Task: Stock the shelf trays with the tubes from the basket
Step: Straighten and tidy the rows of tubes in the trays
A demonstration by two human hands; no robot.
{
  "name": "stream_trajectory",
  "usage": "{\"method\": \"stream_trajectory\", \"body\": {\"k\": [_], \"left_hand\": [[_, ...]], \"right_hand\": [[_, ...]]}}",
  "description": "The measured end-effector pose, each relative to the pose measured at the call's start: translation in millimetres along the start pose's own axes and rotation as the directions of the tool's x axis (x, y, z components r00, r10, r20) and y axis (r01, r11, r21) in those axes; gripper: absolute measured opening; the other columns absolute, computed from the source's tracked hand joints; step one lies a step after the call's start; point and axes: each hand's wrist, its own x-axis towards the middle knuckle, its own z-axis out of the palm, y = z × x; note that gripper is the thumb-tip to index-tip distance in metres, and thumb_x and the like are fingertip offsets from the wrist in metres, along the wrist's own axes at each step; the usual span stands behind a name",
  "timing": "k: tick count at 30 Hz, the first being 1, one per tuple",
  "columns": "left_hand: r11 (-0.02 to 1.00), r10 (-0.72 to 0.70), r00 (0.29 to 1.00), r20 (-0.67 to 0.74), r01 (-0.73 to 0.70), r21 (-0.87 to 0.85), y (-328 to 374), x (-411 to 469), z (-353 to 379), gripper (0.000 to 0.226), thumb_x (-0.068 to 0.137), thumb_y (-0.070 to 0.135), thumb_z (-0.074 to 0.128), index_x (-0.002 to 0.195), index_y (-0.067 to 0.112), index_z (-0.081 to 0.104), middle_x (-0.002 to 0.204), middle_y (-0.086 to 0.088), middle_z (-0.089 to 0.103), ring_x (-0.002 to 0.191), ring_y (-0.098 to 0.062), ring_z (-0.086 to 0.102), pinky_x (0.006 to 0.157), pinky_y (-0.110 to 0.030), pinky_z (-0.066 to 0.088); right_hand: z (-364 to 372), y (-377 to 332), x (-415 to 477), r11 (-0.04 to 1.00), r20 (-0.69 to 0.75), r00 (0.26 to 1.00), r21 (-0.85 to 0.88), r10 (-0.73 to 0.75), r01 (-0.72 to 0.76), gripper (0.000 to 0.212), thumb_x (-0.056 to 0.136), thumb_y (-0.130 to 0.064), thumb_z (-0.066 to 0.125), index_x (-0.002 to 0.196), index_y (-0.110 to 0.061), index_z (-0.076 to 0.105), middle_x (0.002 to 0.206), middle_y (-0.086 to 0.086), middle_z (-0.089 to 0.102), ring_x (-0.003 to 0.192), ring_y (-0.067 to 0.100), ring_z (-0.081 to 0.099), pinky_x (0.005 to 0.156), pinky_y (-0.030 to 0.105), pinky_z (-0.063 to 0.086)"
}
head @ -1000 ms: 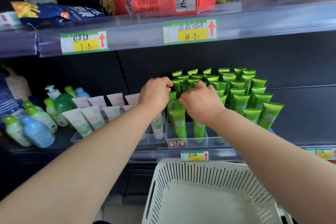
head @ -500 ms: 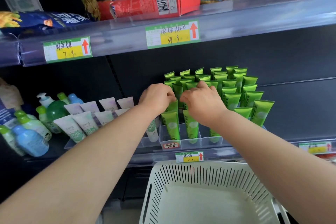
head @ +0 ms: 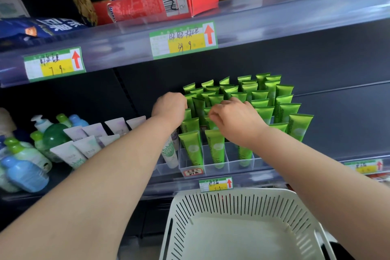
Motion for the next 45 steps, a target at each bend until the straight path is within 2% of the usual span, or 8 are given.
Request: {"method": "stream_trajectory", "body": {"k": [6,12,20,26,30,34,41,45], "left_hand": [[0.999,0.037,0.999,-0.009,-0.038,-0.03,15,9,4,0.016,0.089,0.013,0.061,0.099,0.016,0.072,0.099,-0.006,0.067,0.089,-0.028,0.061,0.067,-0.029,0.037],[0.993,0.04,0.998,-0.053,-0.046,-0.105,12,2,0,0.018,0.089,0.016,0.065,0.102,0.023,0.074,0.105,-0.003,0.07,0.095,-0.028,0.064,0.075,-0.032,0.05],[0.977,0.04,0.992,-0.118,-0.064,-0.205,12,-20,-25,0.017,0.09,0.018,0.065,0.103,0.023,0.075,0.105,0.0,0.071,0.097,-0.023,0.064,0.078,-0.03,0.05],[0.971,0.077,0.981,-0.176,-0.114,-0.209,17,-54,-43,0.017,0.09,0.025,0.064,0.104,0.025,0.074,0.107,0.003,0.071,0.099,-0.022,0.064,0.084,-0.036,0.052],[0.96,0.101,0.974,-0.205,-0.149,-0.238,26,-83,-43,0.019,0.092,0.024,0.061,0.108,0.025,0.072,0.107,0.006,0.07,0.1,-0.019,0.063,0.084,-0.033,0.05],[0.959,0.125,0.977,-0.173,-0.163,-0.23,33,-110,-36,0.021,0.094,0.024,0.059,0.111,0.023,0.071,0.11,0.004,0.07,0.107,-0.019,0.059,0.089,-0.037,0.048],[0.973,0.103,0.99,-0.1,-0.121,-0.196,37,-147,-7,0.022,0.096,0.023,0.057,0.115,0.024,0.069,0.118,0.002,0.066,0.11,-0.02,0.058,0.087,-0.039,0.05],[0.996,0.007,0.999,0.037,-0.003,-0.094,33,-158,11,0.027,0.093,0.009,0.056,0.117,0.017,0.064,0.118,-0.005,0.064,0.102,-0.027,0.061,0.081,-0.039,0.052]], "right_hand": [[1,7,0,1.0,-0.011,1.0,-0.018,-0.007,0.007,0.027,0.1,-0.031,0.037,0.109,-0.024,0.062,0.109,-0.002,0.063,0.106,0.023,0.048,0.08,0.037,0.037],[3,5,-1,1.0,-0.024,1.0,-0.022,-0.018,0.017,0.025,0.096,-0.018,0.044,0.112,-0.026,0.062,0.11,-0.003,0.063,0.107,0.022,0.048,0.078,0.037,0.037],[-11,-8,-8,0.996,-0.056,0.998,-0.088,-0.03,0.025,0.027,0.095,-0.016,0.045,0.116,-0.024,0.061,0.111,-0.002,0.062,0.109,0.023,0.047,0.082,0.038,0.037],[-21,-16,-34,0.991,-0.08,0.996,-0.13,-0.034,0.023,0.026,0.098,-0.024,0.043,0.116,-0.023,0.061,0.111,-0.001,0.062,0.109,0.024,0.048,0.085,0.04,0.041],[-18,-12,-65,0.991,-0.057,0.998,-0.132,-0.019,0.012,0.028,0.098,-0.028,0.044,0.121,-0.024,0.058,0.114,-0.002,0.061,0.111,0.023,0.049,0.083,0.036,0.041],[-7,0,-95,0.985,0.025,0.999,-0.171,0.031,-0.026,0.03,0.096,-0.024,0.046,0.125,-0.023,0.055,0.115,0.0,0.06,0.111,0.023,0.049,0.082,0.036,0.04],[16,19,-131,0.969,0.153,0.98,-0.233,0.124,-0.086,0.039,0.097,-0.033,0.045,0.133,-0.019,0.044,0.125,0.002,0.052,0.118,0.024,0.047,0.091,0.039,0.04],[27,24,-136,0.967,0.192,0.971,-0.234,0.145,-0.099,0.039,0.096,-0.026,0.045,0.135,-0.017,0.042,0.129,0.003,0.049,0.119,0.025,0.046,0.094,0.04,0.04]]}}
